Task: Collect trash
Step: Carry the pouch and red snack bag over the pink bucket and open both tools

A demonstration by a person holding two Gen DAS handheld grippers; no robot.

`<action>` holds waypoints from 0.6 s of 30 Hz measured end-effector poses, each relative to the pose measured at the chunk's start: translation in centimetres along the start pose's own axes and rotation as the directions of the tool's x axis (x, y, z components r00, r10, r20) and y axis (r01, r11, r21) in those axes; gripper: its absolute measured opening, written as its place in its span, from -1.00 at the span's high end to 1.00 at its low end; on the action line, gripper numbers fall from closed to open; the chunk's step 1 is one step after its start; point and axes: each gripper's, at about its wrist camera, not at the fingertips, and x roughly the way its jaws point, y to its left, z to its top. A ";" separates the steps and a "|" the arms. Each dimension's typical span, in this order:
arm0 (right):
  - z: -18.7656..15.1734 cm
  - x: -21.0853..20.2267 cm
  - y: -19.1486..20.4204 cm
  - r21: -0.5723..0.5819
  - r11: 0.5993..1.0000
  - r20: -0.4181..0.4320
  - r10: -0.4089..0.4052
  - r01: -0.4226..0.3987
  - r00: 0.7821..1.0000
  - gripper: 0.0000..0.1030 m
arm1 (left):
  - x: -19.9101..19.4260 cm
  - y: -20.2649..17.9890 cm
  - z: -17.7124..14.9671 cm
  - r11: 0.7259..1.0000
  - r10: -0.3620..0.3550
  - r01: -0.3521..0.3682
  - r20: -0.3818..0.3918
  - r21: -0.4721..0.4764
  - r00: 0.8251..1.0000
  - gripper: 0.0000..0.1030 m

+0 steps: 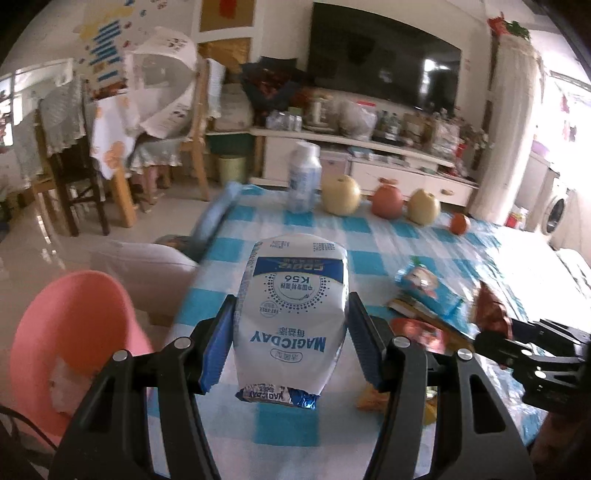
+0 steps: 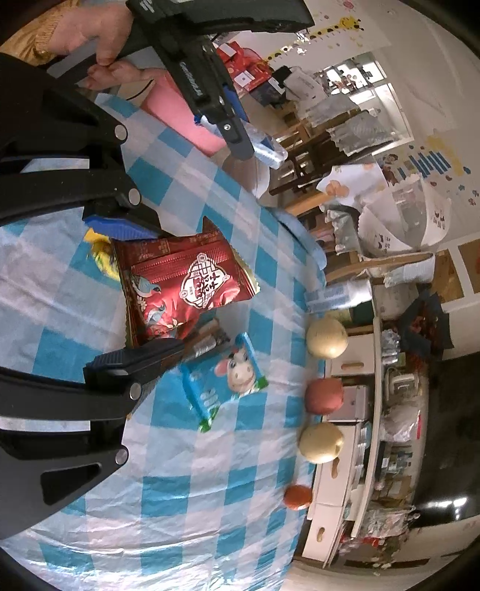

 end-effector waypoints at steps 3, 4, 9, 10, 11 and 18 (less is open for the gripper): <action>0.6 0.1 1.9 -0.025 0.999 0.004 0.019 -0.019 1.000 0.04 | -0.4 2.0 0.3 0.998 0.056 -0.055 0.012 -0.034 0.998 -0.17; 0.8 0.0 2.4 -0.033 0.999 0.006 0.025 -0.025 1.000 0.04 | -0.5 2.5 0.5 0.997 0.072 -0.071 0.014 -0.044 0.997 -0.17; 1.5 0.6 6.0 -0.082 0.994 0.006 0.069 -0.069 0.998 0.04 | -0.8 5.7 0.7 0.977 0.202 -0.200 0.018 -0.072 0.979 -0.17; 1.7 0.7 6.5 -0.091 0.993 0.006 0.077 -0.076 0.997 0.04 | -0.8 6.4 0.8 0.971 0.226 -0.225 0.016 -0.077 0.974 -0.17; 1.9 0.9 7.3 -0.102 0.991 0.006 0.089 -0.088 0.996 0.04 | -1.0 7.0 0.8 0.967 0.245 -0.243 0.015 -0.081 0.969 -0.17; 3.3 2.2 12.6 -0.175 0.973 -0.003 0.150 -0.148 0.989 0.04 | -1.4 10.4 1.1 0.941 0.318 -0.315 0.002 -0.122 0.948 -0.17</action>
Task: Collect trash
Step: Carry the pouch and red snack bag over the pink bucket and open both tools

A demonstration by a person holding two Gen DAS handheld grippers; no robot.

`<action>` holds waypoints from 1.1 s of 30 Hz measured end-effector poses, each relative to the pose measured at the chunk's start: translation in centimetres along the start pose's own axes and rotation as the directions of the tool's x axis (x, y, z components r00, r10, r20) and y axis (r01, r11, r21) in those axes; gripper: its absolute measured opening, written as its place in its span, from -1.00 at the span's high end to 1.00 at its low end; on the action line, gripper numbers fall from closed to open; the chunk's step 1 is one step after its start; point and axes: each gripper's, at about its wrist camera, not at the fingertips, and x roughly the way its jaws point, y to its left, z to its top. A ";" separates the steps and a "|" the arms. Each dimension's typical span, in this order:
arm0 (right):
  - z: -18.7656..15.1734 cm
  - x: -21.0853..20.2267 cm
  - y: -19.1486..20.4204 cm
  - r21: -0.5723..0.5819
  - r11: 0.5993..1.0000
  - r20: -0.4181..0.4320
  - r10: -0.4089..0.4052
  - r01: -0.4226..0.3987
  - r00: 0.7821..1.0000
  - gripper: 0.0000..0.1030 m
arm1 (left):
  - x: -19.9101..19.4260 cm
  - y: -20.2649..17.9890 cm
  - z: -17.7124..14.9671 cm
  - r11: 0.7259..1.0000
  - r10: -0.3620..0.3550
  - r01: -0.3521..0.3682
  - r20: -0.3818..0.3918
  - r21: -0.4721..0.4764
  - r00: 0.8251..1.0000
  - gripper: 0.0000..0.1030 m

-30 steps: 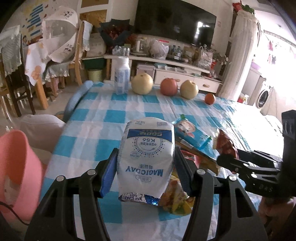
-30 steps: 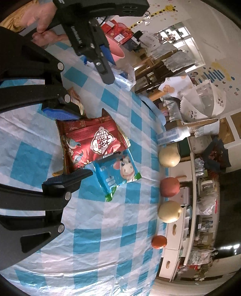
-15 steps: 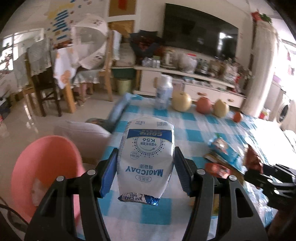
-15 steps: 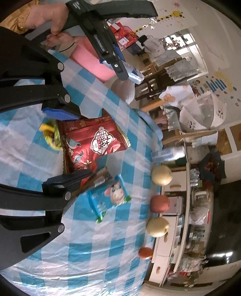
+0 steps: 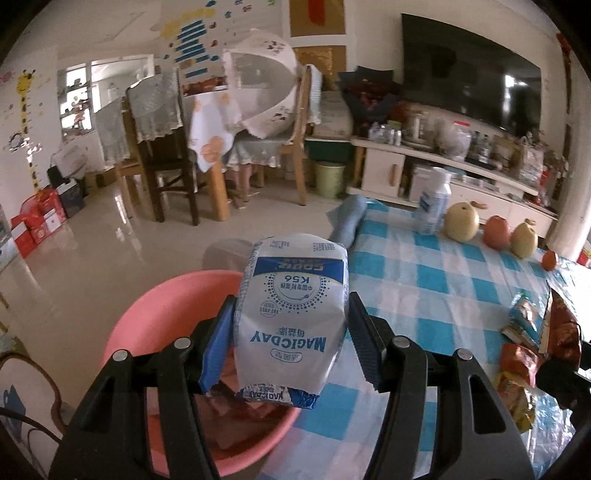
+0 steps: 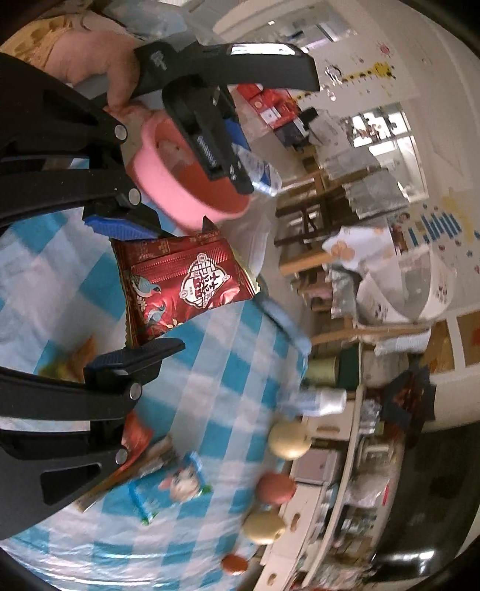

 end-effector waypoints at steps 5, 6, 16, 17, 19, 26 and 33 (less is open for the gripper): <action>1.1 1.8 2.8 -0.045 0.998 -0.013 0.033 -0.034 0.999 0.03 | 0.1 2.0 0.3 0.999 0.024 -0.024 -0.005 -0.032 1.000 -0.17; 1.3 2.2 3.3 -0.053 0.998 -0.017 0.039 -0.040 0.999 0.03 | 0.2 2.6 0.3 0.999 0.035 -0.035 -0.006 -0.042 0.999 -0.17; 2.6 6.9 9.3 -0.152 0.983 -0.064 0.098 -0.107 0.993 0.04 | 1.0 7.0 0.1 0.987 0.099 -0.102 -0.033 -0.127 0.995 -0.17; 2.6 7.5 9.8 -0.161 0.981 -0.071 0.102 -0.112 0.992 0.04 | 1.1 7.5 0.1 0.985 0.105 -0.109 -0.036 -0.134 0.994 -0.17; 2.6 8.4 10.6 -0.176 0.977 -0.080 0.104 -0.117 0.991 0.04 | 1.4 8.3 0.0 0.981 0.125 -0.130 -0.047 -0.146 0.991 -0.17; 2.4 11.6 12.7 -0.210 0.969 -0.112 0.107 -0.129 0.988 0.04 | 2.1 10.6 -0.3 0.968 0.147 -0.159 -0.072 -0.194 0.986 -0.17; 1.6 14.7 13.3 -0.209 0.967 -0.163 0.115 -0.148 0.980 -0.16 | 2.6 10.9 -0.4 0.963 0.193 -0.206 -0.086 -0.176 0.977 -0.22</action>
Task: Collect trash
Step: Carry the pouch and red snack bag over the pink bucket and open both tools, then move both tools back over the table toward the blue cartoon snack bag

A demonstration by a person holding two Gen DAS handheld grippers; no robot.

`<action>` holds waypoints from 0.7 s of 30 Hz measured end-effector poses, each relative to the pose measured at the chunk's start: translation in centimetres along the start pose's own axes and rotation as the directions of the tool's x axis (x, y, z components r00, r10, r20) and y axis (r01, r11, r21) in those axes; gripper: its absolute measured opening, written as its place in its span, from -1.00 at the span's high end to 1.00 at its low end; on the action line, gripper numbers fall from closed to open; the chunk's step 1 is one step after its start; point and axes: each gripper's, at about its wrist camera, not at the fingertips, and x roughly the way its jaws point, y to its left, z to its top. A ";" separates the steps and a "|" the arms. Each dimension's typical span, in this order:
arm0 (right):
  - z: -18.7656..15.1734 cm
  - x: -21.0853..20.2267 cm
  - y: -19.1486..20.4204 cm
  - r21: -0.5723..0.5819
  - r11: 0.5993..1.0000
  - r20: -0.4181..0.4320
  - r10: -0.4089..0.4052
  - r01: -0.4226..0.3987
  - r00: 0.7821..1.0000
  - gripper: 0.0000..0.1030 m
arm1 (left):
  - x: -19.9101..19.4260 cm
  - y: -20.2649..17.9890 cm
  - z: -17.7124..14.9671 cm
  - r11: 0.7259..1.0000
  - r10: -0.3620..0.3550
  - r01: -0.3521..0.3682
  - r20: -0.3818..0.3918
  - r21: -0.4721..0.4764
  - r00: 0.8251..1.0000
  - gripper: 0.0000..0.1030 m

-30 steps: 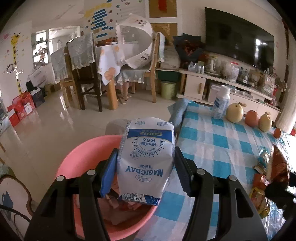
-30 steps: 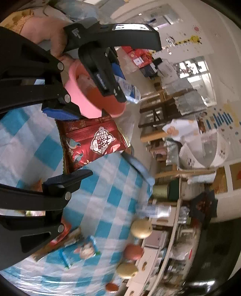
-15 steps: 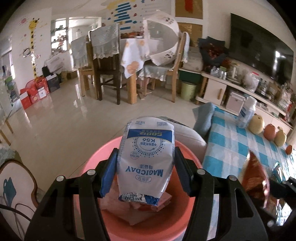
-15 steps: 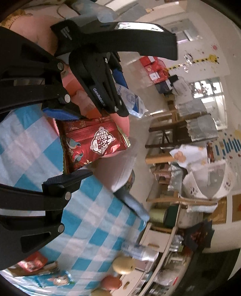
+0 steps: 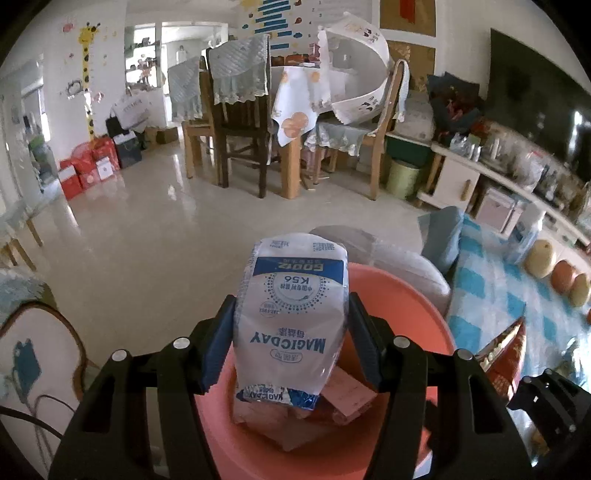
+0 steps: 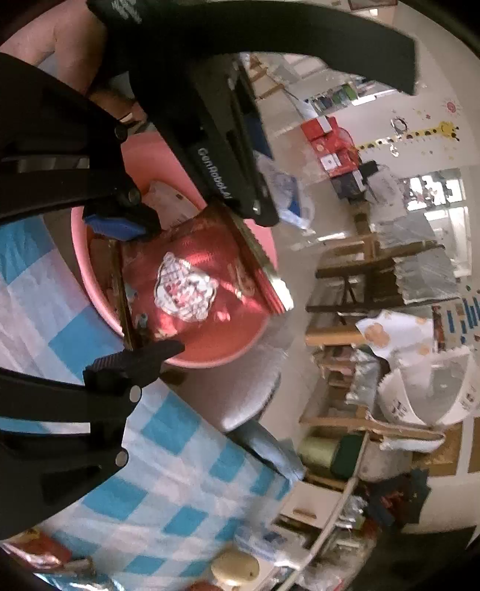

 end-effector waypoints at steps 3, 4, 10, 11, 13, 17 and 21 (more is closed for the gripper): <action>-0.7 0.4 -0.1 0.001 1.000 -0.013 -0.008 0.008 1.000 -0.39 | 0.1 -0.5 0.0 0.999 0.029 -0.029 0.003 0.014 1.000 -0.57; -1.0 0.1 -0.3 0.006 1.000 -0.006 -0.012 0.012 1.000 -0.48 | 0.1 -0.5 0.1 0.999 0.028 -0.028 0.002 0.017 1.000 -0.60; -1.8 -2.2 -2.1 0.051 0.997 0.036 -0.060 0.059 0.998 -0.67 | -0.5 -1.5 0.2 0.999 0.022 -0.023 0.016 0.040 1.000 -0.70; -1.9 -2.6 -2.4 0.060 0.996 0.042 -0.068 0.065 0.997 -0.72 | -0.5 -1.8 0.2 0.999 0.019 -0.020 0.017 0.045 1.000 -0.71; -2.1 -3.7 -3.0 0.078 0.994 0.054 -0.086 0.081 0.995 -0.72 | -0.7 -2.2 0.2 0.998 0.015 -0.016 0.021 0.055 1.000 -0.79; -2.8 -5.1 -4.0 0.100 0.988 0.058 -0.122 0.116 0.991 -0.74 | -1.2 -3.6 0.3 0.996 0.002 -0.005 0.034 0.088 0.999 -0.81; -3.7 -6.2 -5.0 0.119 0.982 0.048 -0.155 0.149 0.987 -0.75 | -1.6 -4.8 0.2 0.994 -0.010 0.005 0.040 0.108 0.999 -0.82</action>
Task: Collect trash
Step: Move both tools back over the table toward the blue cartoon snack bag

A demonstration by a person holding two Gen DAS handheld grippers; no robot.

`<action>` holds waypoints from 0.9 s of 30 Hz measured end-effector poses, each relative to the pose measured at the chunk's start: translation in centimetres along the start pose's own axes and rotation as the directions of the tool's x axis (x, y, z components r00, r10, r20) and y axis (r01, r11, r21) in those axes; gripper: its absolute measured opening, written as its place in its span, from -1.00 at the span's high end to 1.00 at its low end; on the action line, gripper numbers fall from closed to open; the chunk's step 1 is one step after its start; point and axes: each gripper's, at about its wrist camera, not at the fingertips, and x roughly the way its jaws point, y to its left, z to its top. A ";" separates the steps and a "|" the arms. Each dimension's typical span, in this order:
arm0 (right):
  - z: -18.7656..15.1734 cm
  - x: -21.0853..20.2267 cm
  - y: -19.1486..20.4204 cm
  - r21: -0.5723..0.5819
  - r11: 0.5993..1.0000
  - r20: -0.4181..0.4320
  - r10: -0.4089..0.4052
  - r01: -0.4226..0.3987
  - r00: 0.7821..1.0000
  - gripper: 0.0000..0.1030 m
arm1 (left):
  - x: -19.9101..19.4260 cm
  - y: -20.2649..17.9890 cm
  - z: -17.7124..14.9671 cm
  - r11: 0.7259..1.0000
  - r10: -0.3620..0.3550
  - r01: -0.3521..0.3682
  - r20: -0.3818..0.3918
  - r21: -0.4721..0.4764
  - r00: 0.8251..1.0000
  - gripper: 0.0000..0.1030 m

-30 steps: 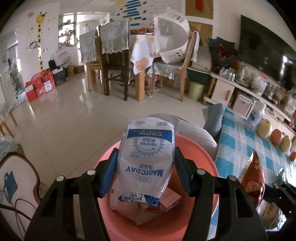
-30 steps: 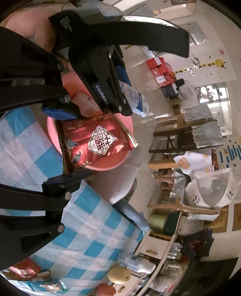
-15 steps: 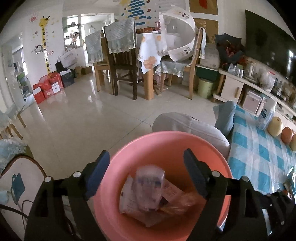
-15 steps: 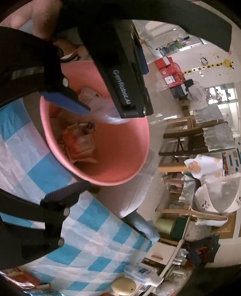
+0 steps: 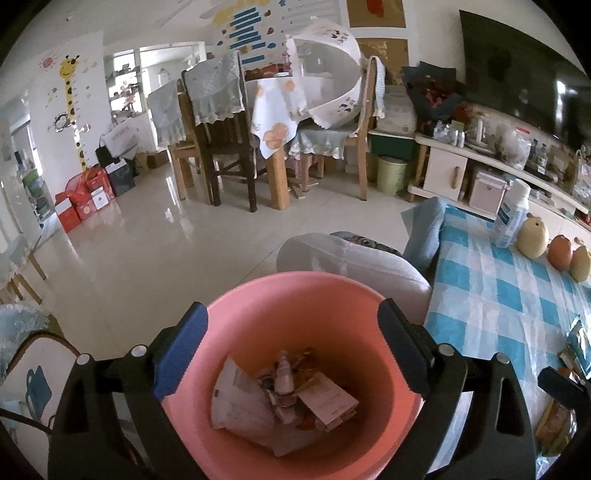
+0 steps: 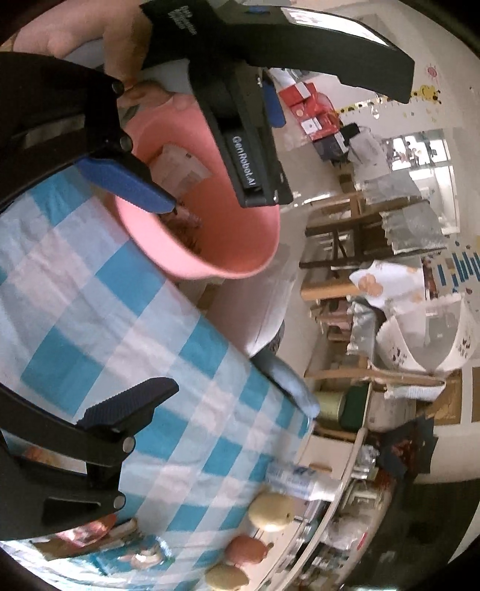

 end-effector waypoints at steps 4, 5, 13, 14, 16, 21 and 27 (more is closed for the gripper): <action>-0.6 -1.0 -0.7 0.008 1.000 0.007 -0.012 0.012 1.000 -0.75 | -0.3 -1.1 0.1 1.000 -0.017 0.016 0.007 0.014 1.000 -0.82; -0.8 -1.2 -0.9 0.008 1.000 0.008 -0.016 0.016 1.000 -0.75 | -0.4 -1.5 0.1 1.000 -0.022 0.022 0.008 0.022 1.000 -0.82; -1.9 -2.7 -2.6 0.023 0.999 0.015 -0.033 0.033 0.999 -0.75 | -1.0 -4.2 -0.1 0.996 -0.052 0.051 0.008 0.079 0.999 -0.82; -2.1 -2.9 -2.9 0.028 0.999 0.015 -0.035 0.034 0.999 -0.75 | -1.0 -4.6 0.0 0.995 -0.055 0.054 0.007 0.085 0.998 -0.82; -2.3 -3.2 -3.4 0.035 0.999 0.016 -0.037 0.037 0.999 -0.76 | -1.2 -5.3 -0.1 0.993 -0.061 0.060 0.008 0.098 0.998 -0.82; -2.8 -3.9 -4.5 0.044 0.998 0.021 -0.055 0.054 0.998 -0.76 | -1.6 -6.7 -0.2 0.990 -0.074 0.072 0.008 0.124 0.997 -0.82; -3.5 -4.9 -5.7 0.052 0.996 0.032 -0.077 0.075 0.997 -0.76 | -1.8 -8.4 -0.4 0.984 -0.079 0.077 0.004 0.160 0.997 -0.83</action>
